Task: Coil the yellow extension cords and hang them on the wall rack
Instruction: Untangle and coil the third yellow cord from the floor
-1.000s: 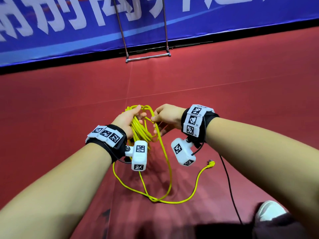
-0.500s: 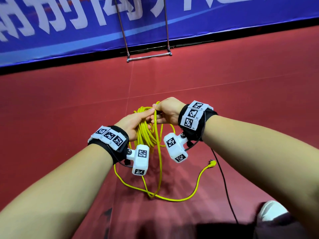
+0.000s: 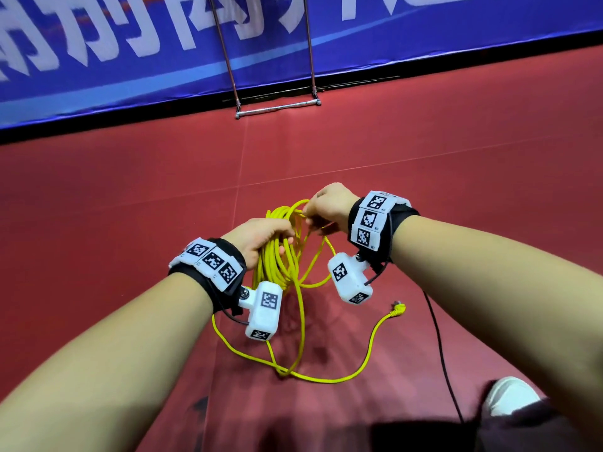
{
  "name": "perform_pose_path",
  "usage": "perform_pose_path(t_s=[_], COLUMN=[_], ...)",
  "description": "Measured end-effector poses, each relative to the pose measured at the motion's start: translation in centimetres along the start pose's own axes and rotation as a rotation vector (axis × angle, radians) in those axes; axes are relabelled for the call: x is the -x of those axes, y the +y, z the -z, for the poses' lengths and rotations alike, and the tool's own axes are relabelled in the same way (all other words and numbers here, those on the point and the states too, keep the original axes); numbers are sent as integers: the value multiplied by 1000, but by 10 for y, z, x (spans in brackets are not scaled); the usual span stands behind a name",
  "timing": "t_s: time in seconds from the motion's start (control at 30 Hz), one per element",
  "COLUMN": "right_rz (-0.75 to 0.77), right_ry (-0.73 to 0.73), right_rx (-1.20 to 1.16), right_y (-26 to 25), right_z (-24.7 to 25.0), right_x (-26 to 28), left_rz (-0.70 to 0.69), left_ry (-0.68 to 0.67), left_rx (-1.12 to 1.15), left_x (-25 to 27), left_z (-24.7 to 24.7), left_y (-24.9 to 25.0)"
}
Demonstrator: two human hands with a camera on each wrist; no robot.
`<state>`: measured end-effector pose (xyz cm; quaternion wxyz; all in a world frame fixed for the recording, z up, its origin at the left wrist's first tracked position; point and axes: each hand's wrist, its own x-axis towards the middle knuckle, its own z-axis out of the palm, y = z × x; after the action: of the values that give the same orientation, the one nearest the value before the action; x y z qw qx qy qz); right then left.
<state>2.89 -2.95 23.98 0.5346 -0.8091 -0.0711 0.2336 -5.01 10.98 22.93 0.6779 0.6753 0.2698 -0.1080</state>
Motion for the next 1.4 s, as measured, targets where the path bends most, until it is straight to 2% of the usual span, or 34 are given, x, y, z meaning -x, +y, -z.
perform_pose_path(t_s=[0.07,0.1,0.17,0.27,0.37,0.47,0.57,1.03,1.13,1.23,1.3,1.33,1.4], right_rz=[169,247,402,508,531,502,479,450,431,523,660,722,771], right_ry=[111,121,18,-163,-147,-56,-26,220,186,158,220,201,31], right_rx=[386,564,740,868,800,731,627,554,536,602,648,696,833], right_y=[5,8,11,17,24,24,24,26,26,30,34,37,42], right_z=[7,8,5,-3,-4,0,0,-9,-10,-9,-5,-4,-8], right_x=[-4,-10,-15,-15,-8,-4,-4,-3,-7,-7,-4,-3,0], left_rz=[8,8,-10,-55,-87,-151,-198,-195,-182,-152,-109,-85,-53], left_ry=[16,7,-49,-159,-164,-132,-56,-69,-8,108,185,217,262], left_rx=[-24,-62,-151,-296,-416,-396,-383,-261,-267,-248,-200,-171,-126], left_x=[-2,-2,1,9,17,19,16,26,24,18,15,13,12], left_z=[5,7,10,11,7,5,9,11,9,15,22,26,32], left_y=[-1,-1,-1,3,8,11,14,19,20,19,18,18,19])
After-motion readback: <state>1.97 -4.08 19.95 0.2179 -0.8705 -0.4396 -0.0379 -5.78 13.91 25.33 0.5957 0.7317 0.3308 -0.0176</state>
